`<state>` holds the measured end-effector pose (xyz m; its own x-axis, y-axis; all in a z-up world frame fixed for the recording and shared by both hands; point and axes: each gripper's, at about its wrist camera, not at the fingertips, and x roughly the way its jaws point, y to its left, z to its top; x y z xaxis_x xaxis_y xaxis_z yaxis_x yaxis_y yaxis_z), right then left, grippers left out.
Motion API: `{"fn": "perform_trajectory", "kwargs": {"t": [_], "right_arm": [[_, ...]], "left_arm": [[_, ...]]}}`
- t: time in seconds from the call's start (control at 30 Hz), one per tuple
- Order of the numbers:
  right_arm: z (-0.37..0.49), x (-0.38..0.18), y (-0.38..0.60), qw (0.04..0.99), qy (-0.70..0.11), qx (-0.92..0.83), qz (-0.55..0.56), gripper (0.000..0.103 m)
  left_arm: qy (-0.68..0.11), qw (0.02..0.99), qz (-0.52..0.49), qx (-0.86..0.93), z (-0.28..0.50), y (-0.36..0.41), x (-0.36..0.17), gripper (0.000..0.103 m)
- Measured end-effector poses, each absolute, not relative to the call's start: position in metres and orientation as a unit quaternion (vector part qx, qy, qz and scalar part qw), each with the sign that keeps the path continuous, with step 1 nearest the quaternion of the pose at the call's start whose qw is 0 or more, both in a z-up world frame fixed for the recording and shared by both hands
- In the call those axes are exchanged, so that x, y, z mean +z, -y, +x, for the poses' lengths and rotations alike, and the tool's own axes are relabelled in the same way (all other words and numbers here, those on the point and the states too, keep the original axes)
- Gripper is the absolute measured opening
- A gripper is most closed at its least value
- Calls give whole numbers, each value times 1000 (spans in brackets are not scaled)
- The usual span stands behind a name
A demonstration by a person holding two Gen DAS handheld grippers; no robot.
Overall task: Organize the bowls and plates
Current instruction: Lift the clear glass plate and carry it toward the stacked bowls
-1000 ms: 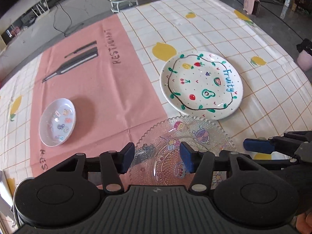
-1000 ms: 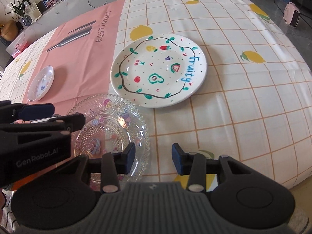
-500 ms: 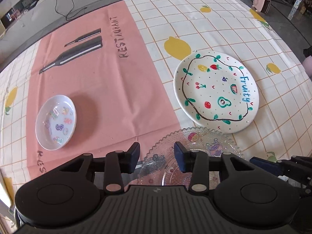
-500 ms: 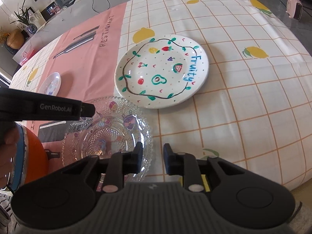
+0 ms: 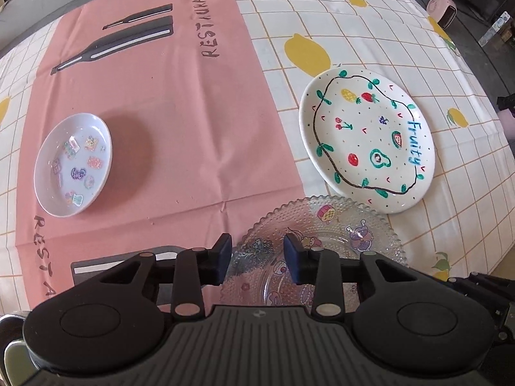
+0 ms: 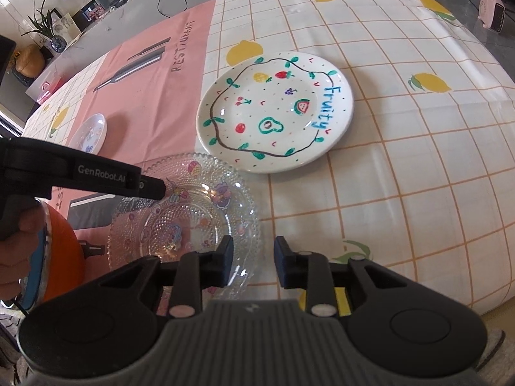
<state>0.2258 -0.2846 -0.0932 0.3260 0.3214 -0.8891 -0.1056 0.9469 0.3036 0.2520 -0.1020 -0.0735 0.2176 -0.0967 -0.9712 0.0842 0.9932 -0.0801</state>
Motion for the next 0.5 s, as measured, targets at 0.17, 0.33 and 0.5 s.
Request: {"fn": "perform_trajectory", "kwargs": {"t": [0.17, 0.33, 0.5], "right_arm": [[219, -93, 277, 812, -562, 134, 89, 25], [221, -94, 283, 808, -563, 125, 120, 25], [220, -91, 288, 807, -561, 126, 137, 25]], "left_arm": [[-633, 773, -5, -49, 252, 103, -74, 39], [-640, 767, -14, -39, 250, 100, -73, 37], [-642, 766, -1, -31, 245, 103, -67, 37]]}}
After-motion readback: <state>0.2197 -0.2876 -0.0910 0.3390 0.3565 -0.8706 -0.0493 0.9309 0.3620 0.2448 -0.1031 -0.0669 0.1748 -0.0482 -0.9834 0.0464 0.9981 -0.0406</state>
